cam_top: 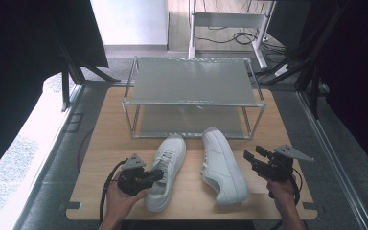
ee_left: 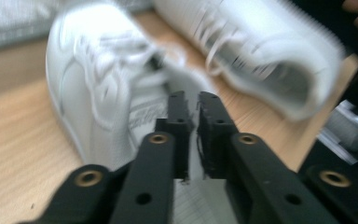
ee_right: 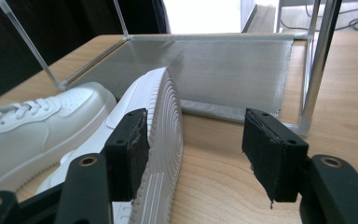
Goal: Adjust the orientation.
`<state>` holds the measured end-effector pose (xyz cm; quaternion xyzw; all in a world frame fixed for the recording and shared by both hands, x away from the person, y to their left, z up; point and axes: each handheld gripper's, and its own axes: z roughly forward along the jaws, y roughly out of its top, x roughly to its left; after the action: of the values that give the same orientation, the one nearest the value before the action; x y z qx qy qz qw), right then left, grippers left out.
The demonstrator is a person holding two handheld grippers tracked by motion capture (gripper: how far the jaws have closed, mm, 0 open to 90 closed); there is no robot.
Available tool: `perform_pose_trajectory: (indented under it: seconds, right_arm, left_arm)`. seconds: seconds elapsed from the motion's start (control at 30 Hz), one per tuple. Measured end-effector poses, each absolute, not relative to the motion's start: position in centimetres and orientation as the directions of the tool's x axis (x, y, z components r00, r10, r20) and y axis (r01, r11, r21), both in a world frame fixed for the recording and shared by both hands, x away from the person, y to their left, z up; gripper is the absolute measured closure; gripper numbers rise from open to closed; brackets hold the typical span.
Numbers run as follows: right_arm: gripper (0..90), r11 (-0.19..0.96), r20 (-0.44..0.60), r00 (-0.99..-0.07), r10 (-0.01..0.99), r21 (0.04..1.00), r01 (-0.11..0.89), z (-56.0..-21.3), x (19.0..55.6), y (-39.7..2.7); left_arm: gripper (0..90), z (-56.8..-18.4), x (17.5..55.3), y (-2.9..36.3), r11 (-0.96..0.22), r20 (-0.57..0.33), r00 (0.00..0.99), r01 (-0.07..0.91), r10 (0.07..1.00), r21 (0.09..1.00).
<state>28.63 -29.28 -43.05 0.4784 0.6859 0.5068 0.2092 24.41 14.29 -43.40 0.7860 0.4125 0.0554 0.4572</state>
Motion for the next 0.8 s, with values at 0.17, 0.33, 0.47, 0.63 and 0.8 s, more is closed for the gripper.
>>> perform_pose_trajectory:
  seconds: [0.17, 0.33, 0.47, 0.63, 0.8]
  right_arm:
    - [46.8, 0.108, 0.112, -0.461, 0.880, 0.899, 0.425, -42.2, 27.7, -28.3]
    - [48.3, 0.157, 0.062, -0.477, 0.877, 0.900, 0.406, -41.3, 27.0, -27.6]
    - [47.8, 0.135, 0.082, -0.460, 0.884, 0.898, 0.419, -41.2, 27.0, -27.8]
    - [47.6, 0.124, 0.091, -0.452, 0.887, 0.897, 0.424, -41.1, 27.4, -27.7]
    - [47.1, 0.150, 0.063, -0.472, 0.879, 0.904, 0.400, -40.8, 27.2, -27.2]
  left_arm:
    - [63.0, -42.5, 24.5, 15.5, -0.183, -0.297, 0.636, 0.577, 0.712, 0.796]
    - [54.3, -42.2, 24.7, 16.9, -0.110, -0.332, 0.595, 0.584, 0.732, 0.804]
    - [50.1, -42.2, 24.8, 17.4, -0.097, -0.333, 0.586, 0.582, 0.739, 0.808]
    - [47.7, -43.1, 25.1, 18.3, -0.067, -0.359, 0.550, 0.609, 0.754, 0.791]
    - [46.1, -42.4, 25.6, 19.4, -0.021, -0.380, 0.527, 0.605, 0.761, 0.796]
